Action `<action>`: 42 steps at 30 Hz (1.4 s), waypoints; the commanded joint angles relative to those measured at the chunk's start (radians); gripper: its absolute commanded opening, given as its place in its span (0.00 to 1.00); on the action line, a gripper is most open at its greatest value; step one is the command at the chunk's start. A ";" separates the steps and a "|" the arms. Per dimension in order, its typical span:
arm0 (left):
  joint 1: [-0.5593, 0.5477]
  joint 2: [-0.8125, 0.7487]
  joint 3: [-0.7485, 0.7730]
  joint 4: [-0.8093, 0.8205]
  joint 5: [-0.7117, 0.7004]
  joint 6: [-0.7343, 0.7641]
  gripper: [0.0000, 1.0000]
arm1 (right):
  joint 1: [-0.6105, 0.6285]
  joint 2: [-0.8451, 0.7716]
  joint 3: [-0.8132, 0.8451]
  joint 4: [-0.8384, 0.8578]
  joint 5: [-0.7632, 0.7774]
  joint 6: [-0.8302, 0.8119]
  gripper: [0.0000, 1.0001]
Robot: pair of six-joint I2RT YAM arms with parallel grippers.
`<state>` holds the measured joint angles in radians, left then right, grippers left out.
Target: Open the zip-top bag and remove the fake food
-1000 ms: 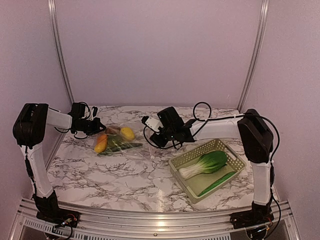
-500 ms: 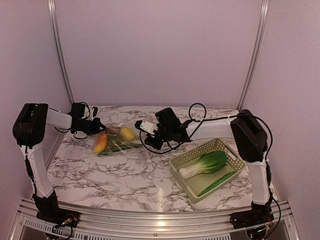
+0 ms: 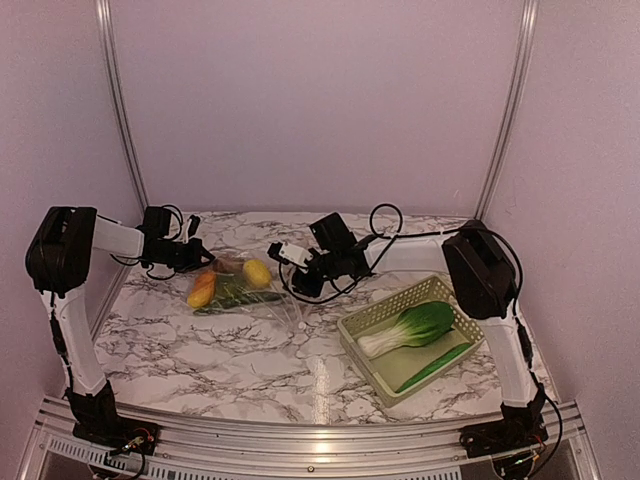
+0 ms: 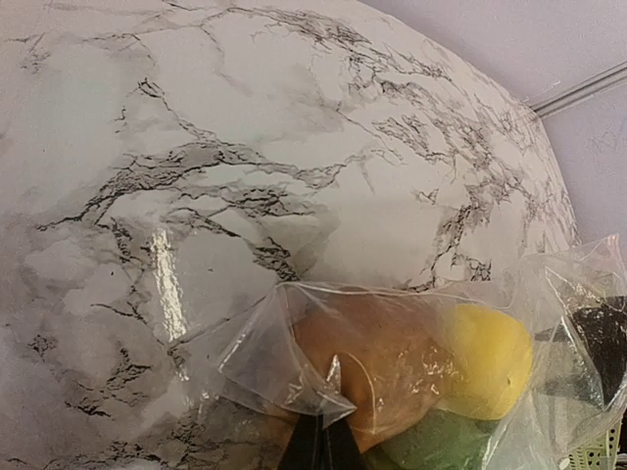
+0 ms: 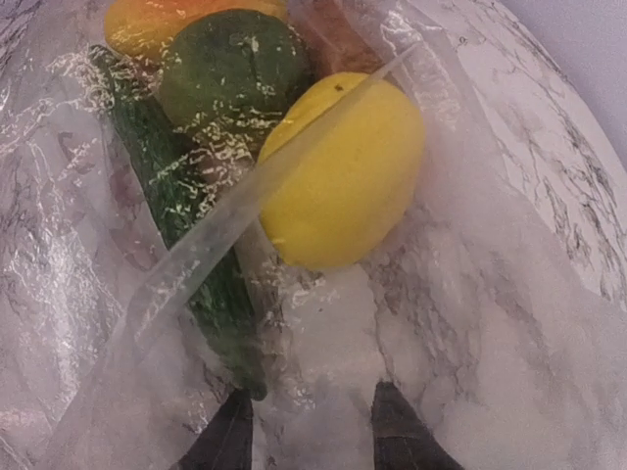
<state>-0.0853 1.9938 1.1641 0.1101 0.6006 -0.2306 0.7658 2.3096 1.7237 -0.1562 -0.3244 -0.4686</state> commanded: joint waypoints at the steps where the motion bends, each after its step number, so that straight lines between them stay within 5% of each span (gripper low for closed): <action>1: -0.007 -0.008 0.003 -0.055 0.031 0.027 0.00 | 0.001 0.013 0.022 -0.045 -0.114 -0.024 0.41; 19: -0.034 -0.012 -0.001 -0.053 0.031 0.030 0.00 | 0.069 0.167 0.199 -0.151 -0.160 -0.014 0.49; 31: -0.008 -0.043 -0.030 -0.031 -0.092 -0.002 0.00 | 0.072 0.001 0.068 -0.139 -0.117 0.014 0.16; 42: 0.026 -0.048 -0.065 0.030 -0.159 -0.062 0.00 | 0.076 -0.221 -0.089 -0.158 0.033 0.048 0.10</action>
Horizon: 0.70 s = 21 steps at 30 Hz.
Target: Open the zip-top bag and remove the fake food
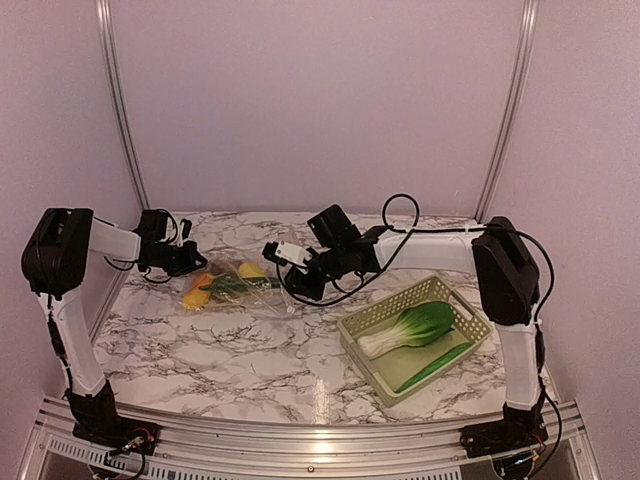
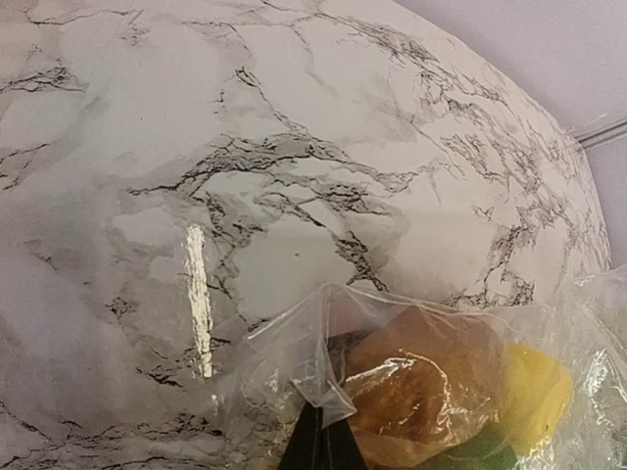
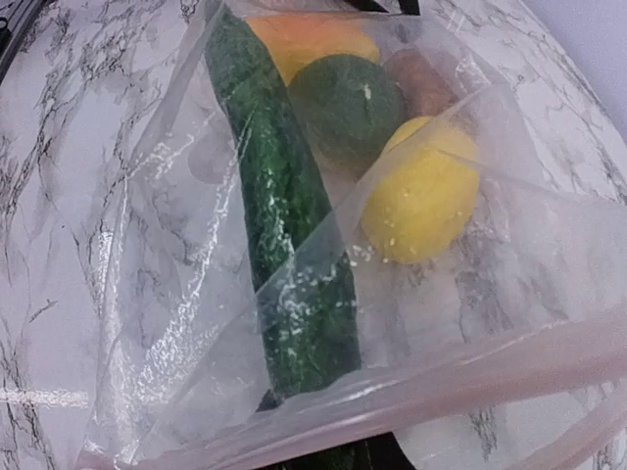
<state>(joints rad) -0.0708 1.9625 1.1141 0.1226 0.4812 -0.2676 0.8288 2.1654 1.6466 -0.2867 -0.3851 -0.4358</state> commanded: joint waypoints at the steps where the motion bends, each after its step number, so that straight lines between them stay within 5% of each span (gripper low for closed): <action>1: 0.014 -0.015 -0.013 0.015 -0.043 -0.027 0.00 | 0.015 -0.097 -0.028 -0.040 0.123 0.010 0.10; 11: 0.048 -0.004 -0.022 0.025 -0.069 -0.063 0.00 | -0.007 -0.375 -0.325 -0.049 0.282 0.108 0.08; 21: 0.063 0.005 -0.030 0.056 -0.064 -0.098 0.00 | -0.078 -0.679 -0.584 -0.025 0.349 0.389 0.00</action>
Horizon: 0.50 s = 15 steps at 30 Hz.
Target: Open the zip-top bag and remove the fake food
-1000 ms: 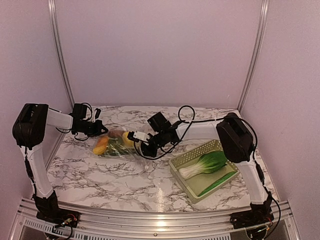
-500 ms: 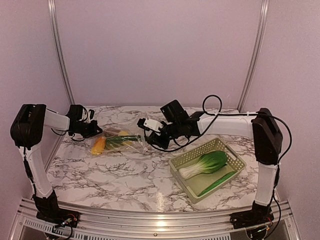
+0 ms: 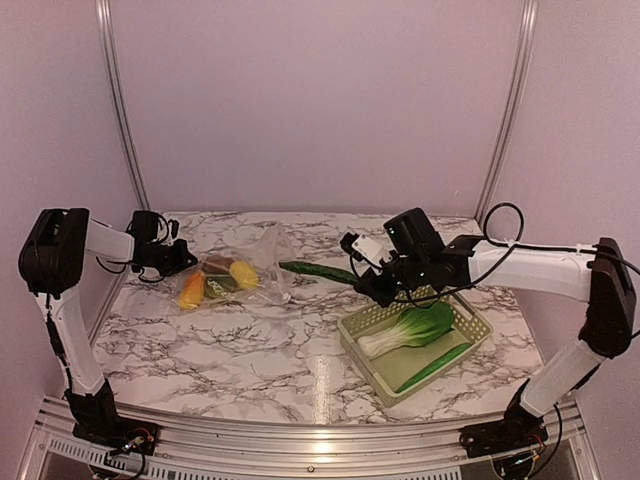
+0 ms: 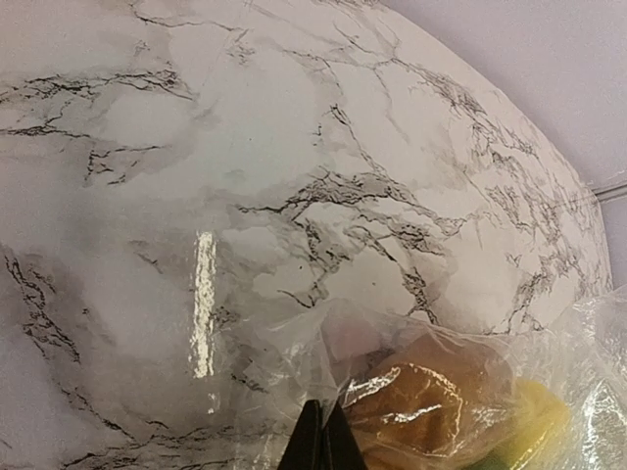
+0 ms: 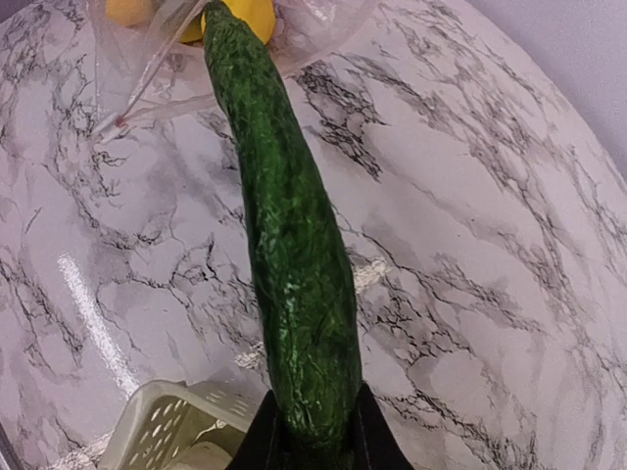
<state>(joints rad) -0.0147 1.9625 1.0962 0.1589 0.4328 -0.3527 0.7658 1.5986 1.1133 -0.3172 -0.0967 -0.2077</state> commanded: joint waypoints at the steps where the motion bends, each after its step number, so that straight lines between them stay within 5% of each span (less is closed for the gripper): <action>1: 0.007 0.007 -0.012 0.023 -0.015 -0.015 0.00 | -0.015 -0.136 -0.067 -0.003 0.078 0.193 0.00; 15: 0.007 0.006 -0.040 0.070 -0.010 -0.053 0.00 | 0.141 -0.544 -0.356 -0.113 0.433 0.862 0.00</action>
<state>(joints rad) -0.0139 1.9629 1.0660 0.2058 0.4320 -0.3893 0.8608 1.1378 0.8059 -0.3496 0.1776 0.3897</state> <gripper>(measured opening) 0.006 0.159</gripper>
